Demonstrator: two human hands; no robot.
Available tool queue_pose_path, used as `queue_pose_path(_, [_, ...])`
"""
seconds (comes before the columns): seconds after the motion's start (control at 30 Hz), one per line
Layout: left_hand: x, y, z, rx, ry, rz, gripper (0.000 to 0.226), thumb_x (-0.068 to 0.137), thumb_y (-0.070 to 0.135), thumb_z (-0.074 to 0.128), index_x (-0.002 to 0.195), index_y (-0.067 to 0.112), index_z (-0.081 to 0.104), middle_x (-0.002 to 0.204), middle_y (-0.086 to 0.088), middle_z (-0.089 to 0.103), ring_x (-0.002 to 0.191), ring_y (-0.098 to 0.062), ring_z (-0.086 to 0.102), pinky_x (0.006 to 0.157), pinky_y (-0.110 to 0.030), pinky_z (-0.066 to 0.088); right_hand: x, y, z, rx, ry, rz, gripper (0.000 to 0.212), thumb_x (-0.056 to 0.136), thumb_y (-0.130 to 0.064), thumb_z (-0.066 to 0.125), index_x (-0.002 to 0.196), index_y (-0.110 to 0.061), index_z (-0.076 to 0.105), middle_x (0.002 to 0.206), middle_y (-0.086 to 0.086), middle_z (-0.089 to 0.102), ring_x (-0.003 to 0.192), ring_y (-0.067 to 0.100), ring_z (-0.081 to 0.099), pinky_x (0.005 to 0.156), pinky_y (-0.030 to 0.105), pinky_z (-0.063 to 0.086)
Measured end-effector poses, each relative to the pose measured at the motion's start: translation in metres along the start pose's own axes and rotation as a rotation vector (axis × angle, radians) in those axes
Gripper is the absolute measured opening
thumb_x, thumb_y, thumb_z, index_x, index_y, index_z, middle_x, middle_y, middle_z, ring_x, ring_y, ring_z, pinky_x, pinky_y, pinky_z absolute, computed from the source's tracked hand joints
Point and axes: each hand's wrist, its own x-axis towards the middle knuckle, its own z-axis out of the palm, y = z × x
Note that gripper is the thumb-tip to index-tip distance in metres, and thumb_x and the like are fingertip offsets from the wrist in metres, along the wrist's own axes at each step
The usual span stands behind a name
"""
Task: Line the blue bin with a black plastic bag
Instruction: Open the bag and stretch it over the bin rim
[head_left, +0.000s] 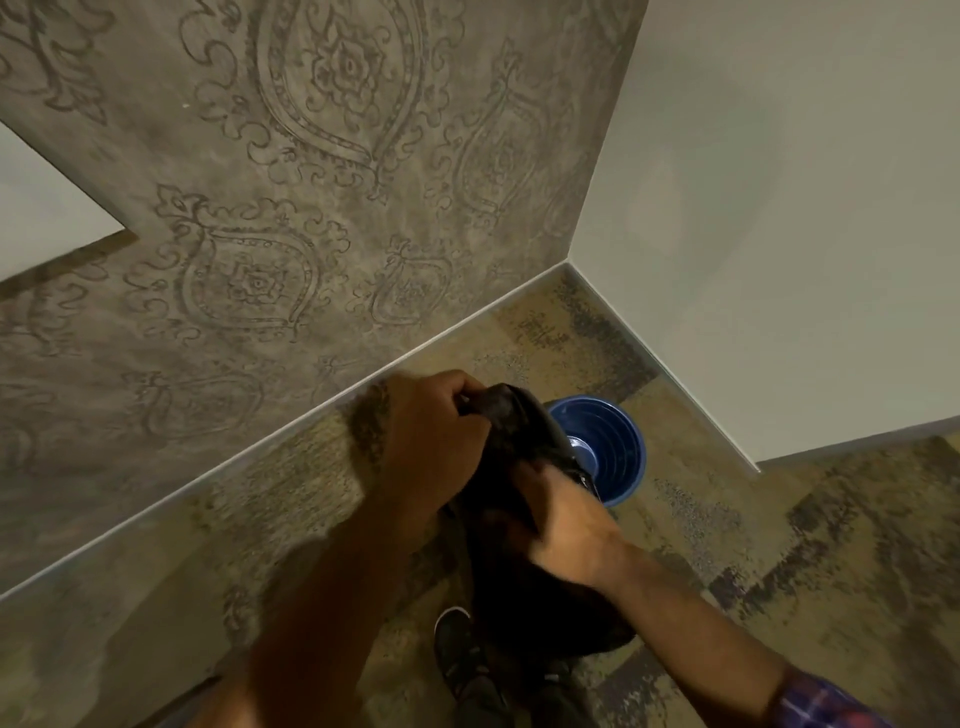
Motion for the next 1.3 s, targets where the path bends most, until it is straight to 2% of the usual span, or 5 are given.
queue_pose_path(0.27, [0.012, -0.019, -0.004, 0.004, 0.021, -0.014, 0.021, 0.089, 0.015, 0.069, 0.08, 0.034, 0.076, 0.078, 0.014, 0.075, 0.071, 0.009, 0.068, 0.055, -0.003, 0.043, -0.007, 0.053, -0.036, -0.003, 0.393, 0.34, 0.026, 0.094, -0.052, 0.056, 0.088, -0.027, 0.057, 0.089, -0.006, 0.063, 0.084, 0.016, 0.06, 0.077, 0.04, 0.054])
queue_pose_path(0.5, [0.028, -0.029, 0.021, -0.06, -0.137, 0.169, 0.043, 0.093, 0.051, 0.066, 0.094, 0.011, 0.081, 0.086, -0.012, 0.079, 0.079, -0.03, 0.075, 0.068, -0.028, 0.055, -0.008, 0.079, -0.024, -0.081, 0.642, 0.826, 0.123, 0.074, -0.065, 0.08, 0.165, -0.018, 0.012, 0.166, 0.017, 0.032, 0.151, 0.04, 0.033, 0.109, 0.07, 0.036])
queue_pose_path(0.67, [0.049, -0.05, 0.042, -0.103, -0.133, 0.13, 0.024, 0.103, 0.03, 0.066, 0.094, 0.014, 0.082, 0.086, -0.028, 0.076, 0.076, -0.041, 0.072, 0.069, -0.027, 0.049, -0.001, 0.123, -0.042, 0.384, 0.502, 1.096, 0.018, 0.1, -0.036, 0.065, 0.093, -0.022, 0.074, 0.09, 0.007, 0.074, 0.098, 0.036, 0.066, 0.104, 0.059, 0.039])
queue_pose_path(1.0, [0.073, -0.089, 0.138, -0.121, 0.03, 0.155, 0.051, 0.09, 0.063, 0.057, 0.086, 0.017, 0.079, 0.085, -0.031, 0.075, 0.071, -0.048, 0.072, 0.057, -0.051, 0.055, -0.05, 0.19, -0.067, 0.43, 1.078, 0.743, 0.019, 0.102, -0.02, 0.059, 0.092, -0.03, 0.072, 0.084, -0.008, 0.074, 0.081, 0.02, 0.072, 0.071, 0.035, 0.057])
queue_pose_path(1.3, [0.091, -0.141, 0.22, -0.061, 0.099, 0.128, 0.047, 0.096, 0.041, 0.047, 0.12, 0.018, 0.079, 0.087, 0.013, 0.073, 0.078, 0.007, 0.069, 0.068, -0.003, 0.048, -0.034, 0.27, -0.036, 0.434, 0.896, 0.863, 0.016, 0.104, -0.022, 0.057, 0.098, -0.028, 0.07, 0.084, -0.009, 0.071, 0.08, 0.012, 0.07, 0.061, 0.026, 0.053])
